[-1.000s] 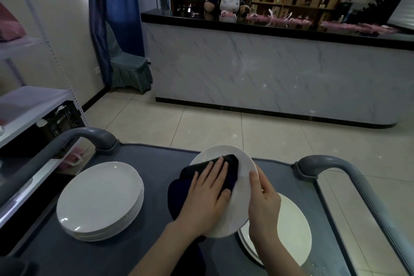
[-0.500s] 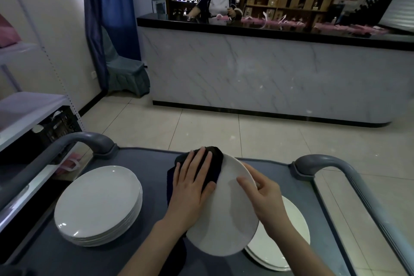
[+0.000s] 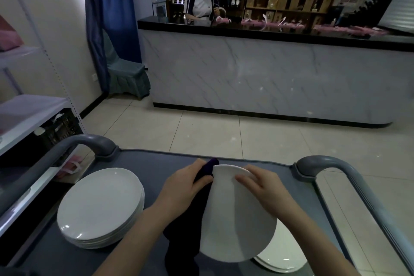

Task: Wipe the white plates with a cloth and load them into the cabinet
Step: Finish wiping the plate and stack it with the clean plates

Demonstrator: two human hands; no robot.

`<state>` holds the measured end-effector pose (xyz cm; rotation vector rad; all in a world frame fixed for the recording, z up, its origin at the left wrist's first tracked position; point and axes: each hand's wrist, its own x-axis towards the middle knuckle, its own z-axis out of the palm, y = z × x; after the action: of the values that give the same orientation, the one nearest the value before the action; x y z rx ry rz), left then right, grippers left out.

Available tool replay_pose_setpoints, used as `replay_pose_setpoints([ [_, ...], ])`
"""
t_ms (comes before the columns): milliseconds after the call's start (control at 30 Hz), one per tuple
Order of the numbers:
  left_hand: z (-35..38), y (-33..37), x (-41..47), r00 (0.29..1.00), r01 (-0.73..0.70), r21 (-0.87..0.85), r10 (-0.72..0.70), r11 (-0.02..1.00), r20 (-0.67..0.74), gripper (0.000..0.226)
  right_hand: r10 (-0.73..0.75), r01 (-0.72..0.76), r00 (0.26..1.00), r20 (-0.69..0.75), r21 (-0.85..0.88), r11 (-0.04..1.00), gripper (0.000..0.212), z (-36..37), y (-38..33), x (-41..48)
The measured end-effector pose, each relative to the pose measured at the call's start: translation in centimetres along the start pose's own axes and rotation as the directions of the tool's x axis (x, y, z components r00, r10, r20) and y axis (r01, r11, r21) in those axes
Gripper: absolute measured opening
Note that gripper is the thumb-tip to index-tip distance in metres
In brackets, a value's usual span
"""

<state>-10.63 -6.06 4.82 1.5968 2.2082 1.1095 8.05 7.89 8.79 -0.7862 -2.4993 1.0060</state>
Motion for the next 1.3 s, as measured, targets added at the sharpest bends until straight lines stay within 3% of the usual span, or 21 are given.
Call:
replay_pose_setpoints([
  [200, -0.4, 0.9, 0.6, 0.987, -0.051, -0.062, 0.06, 0.997, 0.151, 0.011, -0.118, 0.13, 0.988, 0.099, -0.125, 0.984, 0.025, 0.0, -1.2, 0.3],
  [300, 0.1, 0.5, 0.5, 0.996, -0.002, -0.243, 0.024, 0.97, 0.086, 0.01, -0.141, 0.148, 0.988, 0.065, -0.133, 0.98, 0.022, -0.3, -1.6, 0.5],
  [367, 0.9, -0.2, 0.0, 0.995, 0.053, -0.333, -0.079, 0.941, -0.064, 0.016, -0.118, 0.115, 0.992, -0.048, -0.049, 0.992, 0.023, -0.4, -1.2, 0.4],
  [433, 2.1, -1.0, -0.9, 0.944, 0.153, -0.435, -0.261, 0.887, -0.2, 0.025, -0.011, 0.051, 0.974, -0.228, 0.172, 0.984, 0.025, -0.2, -0.7, 0.0],
  [533, 3.4, -2.0, -2.2, 0.887, 0.26, -0.511, -0.412, 0.819, -0.209, 0.03, 0.151, -0.013, 0.936, -0.317, 0.4, 0.917, 0.018, 0.7, -0.3, -0.6],
  [600, 3.3, -2.5, -2.4, 0.906, 0.258, -0.472, -0.381, 0.843, -0.185, 0.021, 0.127, -0.019, 0.951, -0.282, 0.358, 0.934, 0.021, 1.1, 0.2, -0.8],
  [733, 1.9, -2.5, -1.8, 0.975, 0.134, -0.365, -0.189, 0.921, -0.118, 0.015, -0.034, 0.066, 0.985, -0.171, 0.186, 0.98, 0.019, 0.0, 0.5, -0.3],
  [867, 1.3, -1.3, -0.4, 0.999, 0.011, -0.145, -0.005, 0.989, 0.047, 0.024, -0.176, 0.18, 0.981, 0.077, -0.05, 0.982, 0.022, 0.9, -0.3, 0.5],
  [933, 1.5, -0.9, -0.2, 0.999, -0.002, -0.174, 0.01, 0.985, 0.048, 0.021, -0.184, 0.191, 0.978, 0.096, -0.074, 0.979, 0.025, 1.1, -0.5, 0.7],
  [1033, 1.9, -1.3, -0.8, 0.968, 0.116, -0.302, -0.176, 0.946, -0.181, 0.027, -0.123, 0.137, 0.985, -0.121, 0.122, 0.983, 0.026, 1.0, -0.2, 0.6],
  [1133, 3.0, -1.6, -1.9, 0.83, 0.27, -0.505, -0.464, 0.82, -0.309, 0.044, 0.141, 0.031, 0.927, -0.348, 0.446, 0.894, 0.029, 2.2, 0.0, 0.0],
  [1200, 3.5, -1.8, -2.6, 0.787, 0.321, -0.582, -0.552, 0.747, -0.275, 0.052, 0.227, -0.031, 0.913, -0.338, 0.498, 0.867, 0.03, 3.1, 0.2, -0.6],
  [1300, 3.3, -2.1, -3.4, 0.817, 0.289, -0.557, -0.503, 0.779, -0.28, 0.05, 0.189, -0.086, 0.961, -0.2, 0.435, 0.896, 0.014, 2.3, 0.9, -0.9],
])
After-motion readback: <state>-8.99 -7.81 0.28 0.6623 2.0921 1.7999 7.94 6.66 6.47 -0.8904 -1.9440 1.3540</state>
